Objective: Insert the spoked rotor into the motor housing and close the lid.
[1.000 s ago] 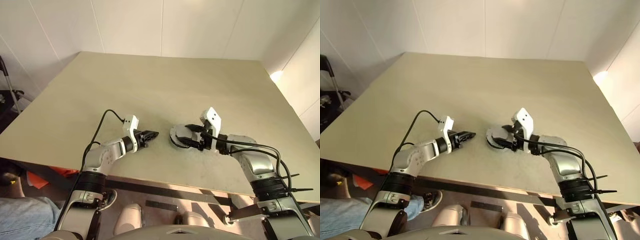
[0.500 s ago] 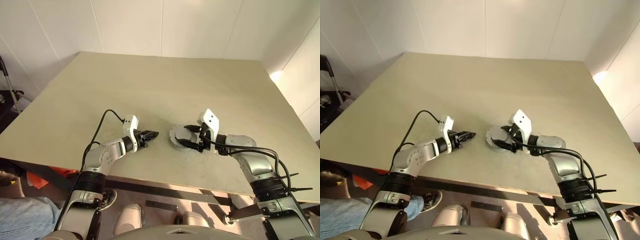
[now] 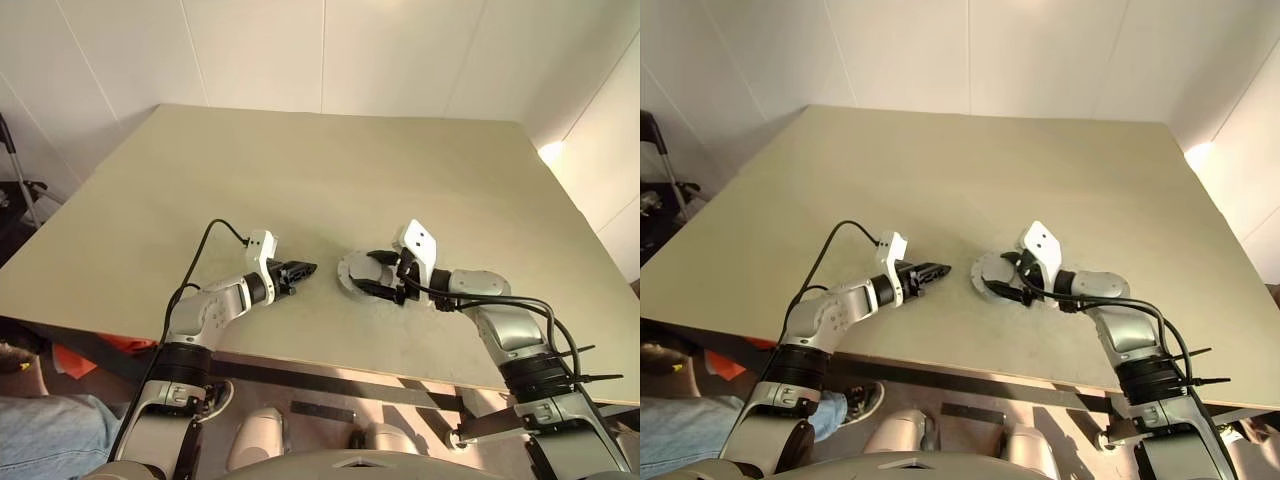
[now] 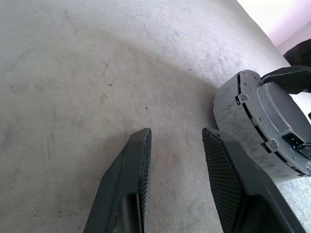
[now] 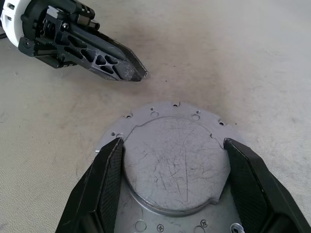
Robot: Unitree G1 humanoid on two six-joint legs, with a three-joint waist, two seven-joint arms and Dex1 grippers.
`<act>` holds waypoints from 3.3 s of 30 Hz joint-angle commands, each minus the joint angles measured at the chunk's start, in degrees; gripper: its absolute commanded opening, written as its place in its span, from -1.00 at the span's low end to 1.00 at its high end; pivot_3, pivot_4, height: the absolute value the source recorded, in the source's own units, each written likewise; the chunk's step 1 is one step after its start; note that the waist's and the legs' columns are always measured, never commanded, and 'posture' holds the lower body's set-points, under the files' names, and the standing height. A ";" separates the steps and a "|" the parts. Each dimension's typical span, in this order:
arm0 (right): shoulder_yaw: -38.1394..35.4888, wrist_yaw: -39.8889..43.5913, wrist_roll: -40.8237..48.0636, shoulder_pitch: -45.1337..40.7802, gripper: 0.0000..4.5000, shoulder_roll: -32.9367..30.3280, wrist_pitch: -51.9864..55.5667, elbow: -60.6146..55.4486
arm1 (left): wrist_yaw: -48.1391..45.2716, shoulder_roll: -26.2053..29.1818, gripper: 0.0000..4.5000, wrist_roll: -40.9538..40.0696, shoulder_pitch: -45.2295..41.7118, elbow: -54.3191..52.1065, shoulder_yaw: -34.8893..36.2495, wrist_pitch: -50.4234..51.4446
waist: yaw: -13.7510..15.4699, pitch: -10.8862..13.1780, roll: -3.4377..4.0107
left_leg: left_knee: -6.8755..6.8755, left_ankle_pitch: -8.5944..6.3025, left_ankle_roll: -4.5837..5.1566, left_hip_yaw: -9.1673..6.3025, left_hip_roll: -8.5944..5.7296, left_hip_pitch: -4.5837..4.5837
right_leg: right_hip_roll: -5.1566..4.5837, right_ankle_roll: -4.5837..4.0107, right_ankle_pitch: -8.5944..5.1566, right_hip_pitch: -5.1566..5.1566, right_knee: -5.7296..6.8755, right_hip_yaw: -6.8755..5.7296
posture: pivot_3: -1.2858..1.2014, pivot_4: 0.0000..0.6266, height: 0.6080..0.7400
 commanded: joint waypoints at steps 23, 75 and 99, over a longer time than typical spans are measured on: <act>2.58 -1.26 -1.71 -1.50 0.40 -0.42 6.32 6.89 | 1.22 -2.19 -0.21 -2.15 -1.02 -2.33 1.05 3.96 | -0.52 -0.02 -0.19 | 0.04 0.02 -0.03 -0.02 0.01 0.23 | 0.00 0.10 -0.05 0.28 -0.50 0.00 | 0.03 -1.00 1.00; -0.79 1.40 1.36 -0.72 0.40 -2.56 2.75 4.51 | 2.21 -2.74 -0.21 -4.12 -1.38 -4.38 2.23 6.45 | -1.55 -0.34 -0.87 | -0.25 -0.82 -0.43 -0.62 -0.24 -0.11 | -0.83 0.33 -0.01 -0.50 -0.31 0.66 | 0.03 -1.00 1.00; 4.82 -2.30 -5.91 -1.34 0.40 -3.37 -1.13 9.38 | 7.12 -11.15 -0.93 -14.39 -13.77 3.90 12.10 14.83 | -1.56 -0.31 -0.86 | -0.07 -0.70 -0.65 -0.51 -0.01 0.09 | -0.79 0.62 -0.19 -0.19 -0.37 0.54 | 0.03 -1.00 1.00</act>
